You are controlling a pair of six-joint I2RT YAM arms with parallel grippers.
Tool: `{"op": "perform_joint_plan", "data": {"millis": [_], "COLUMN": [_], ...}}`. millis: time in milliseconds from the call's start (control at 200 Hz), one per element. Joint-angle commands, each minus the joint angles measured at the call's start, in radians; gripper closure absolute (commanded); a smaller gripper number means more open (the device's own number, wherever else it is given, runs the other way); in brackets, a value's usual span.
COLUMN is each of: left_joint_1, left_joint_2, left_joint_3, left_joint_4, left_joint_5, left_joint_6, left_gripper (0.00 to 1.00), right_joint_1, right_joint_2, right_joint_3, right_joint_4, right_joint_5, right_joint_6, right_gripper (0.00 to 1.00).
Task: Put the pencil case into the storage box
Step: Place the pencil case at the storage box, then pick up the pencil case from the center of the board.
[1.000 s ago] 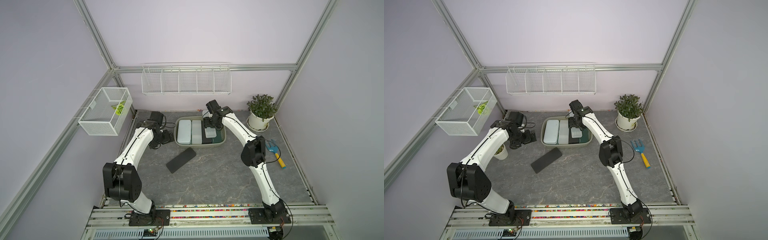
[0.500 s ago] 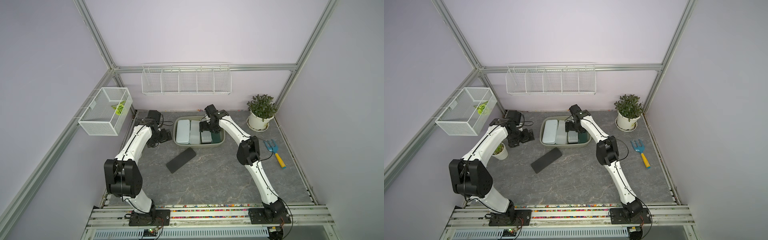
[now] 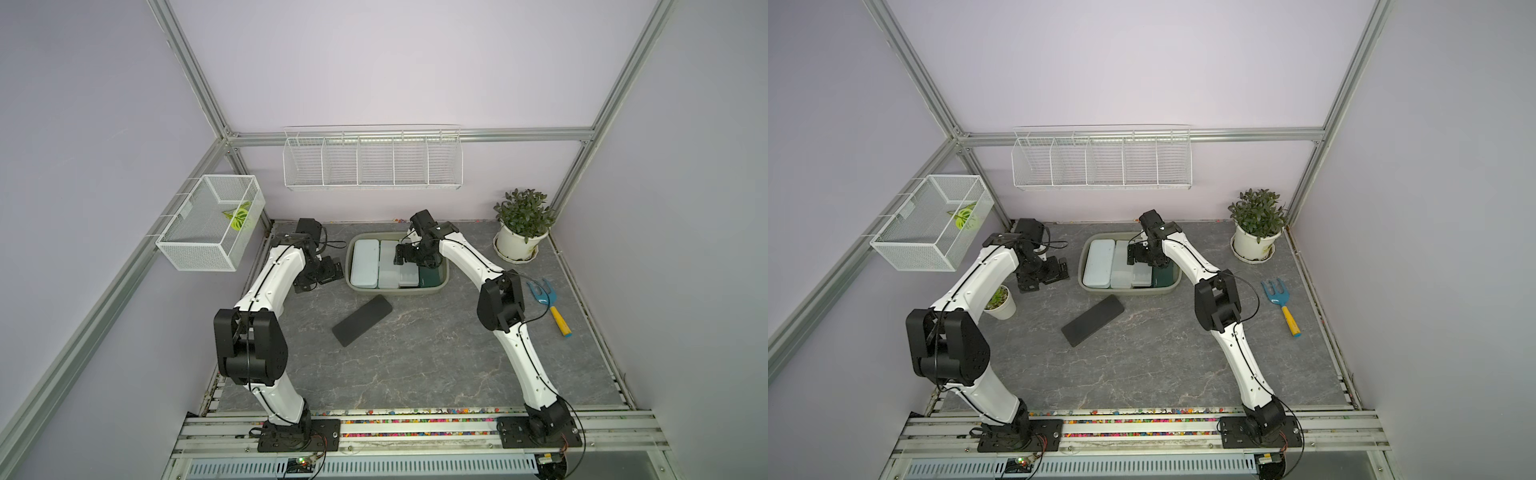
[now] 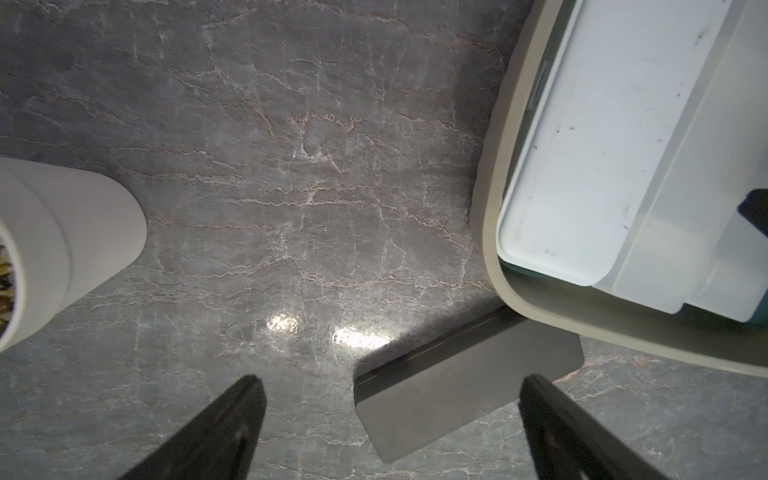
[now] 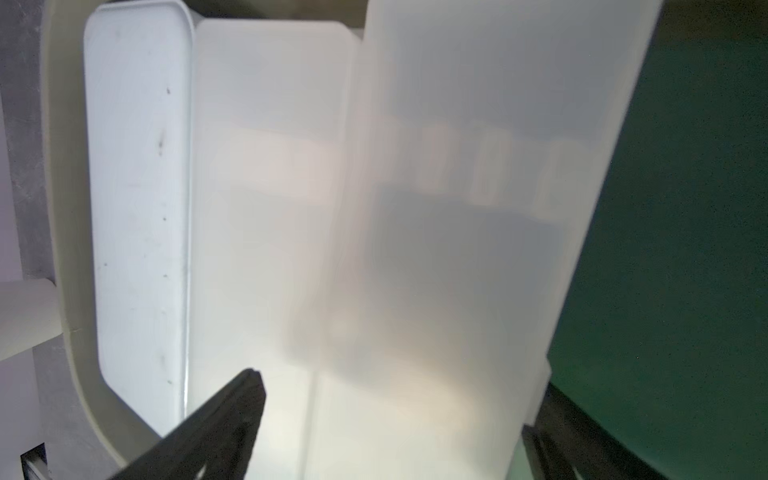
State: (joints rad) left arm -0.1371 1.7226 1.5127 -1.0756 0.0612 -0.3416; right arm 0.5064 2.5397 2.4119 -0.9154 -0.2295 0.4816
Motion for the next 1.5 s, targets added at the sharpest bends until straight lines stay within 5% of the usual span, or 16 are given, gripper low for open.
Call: {"op": "perform_joint_plan", "data": {"millis": [0,195,475,695,1495], "left_joint_1": [0.006,-0.038,-0.243,-0.318,-0.363], "left_joint_2": [0.030,0.038,0.029,0.047,0.195], "left_joint_3": [0.008,-0.058,-0.089,-0.134,-0.214], "left_joint_4": [-0.008,-0.013,0.033,0.043,0.177], "left_joint_5": [0.020,0.064,-0.094,-0.119,0.032], "left_joint_6": [0.039,0.128,0.265,0.378,0.539], "left_gripper": [0.00,0.00,0.00,0.00,0.00], "right_joint_1": [0.005,-0.029,-0.089,-0.112,-0.164], "right_joint_2": [-0.116,-0.261,-0.524,-0.660,-0.777], "right_joint_3": [-0.034,-0.108,-0.430,-0.639,-0.877], "right_joint_4": [-0.008,-0.079,-0.010,0.024,0.018], "right_joint_5": [0.030,0.128,0.155,0.165,0.119], "right_joint_6": [-0.005,-0.030,-0.048,-0.051,-0.084], "right_gripper": [0.02,0.02,0.02,0.02,0.02]}}
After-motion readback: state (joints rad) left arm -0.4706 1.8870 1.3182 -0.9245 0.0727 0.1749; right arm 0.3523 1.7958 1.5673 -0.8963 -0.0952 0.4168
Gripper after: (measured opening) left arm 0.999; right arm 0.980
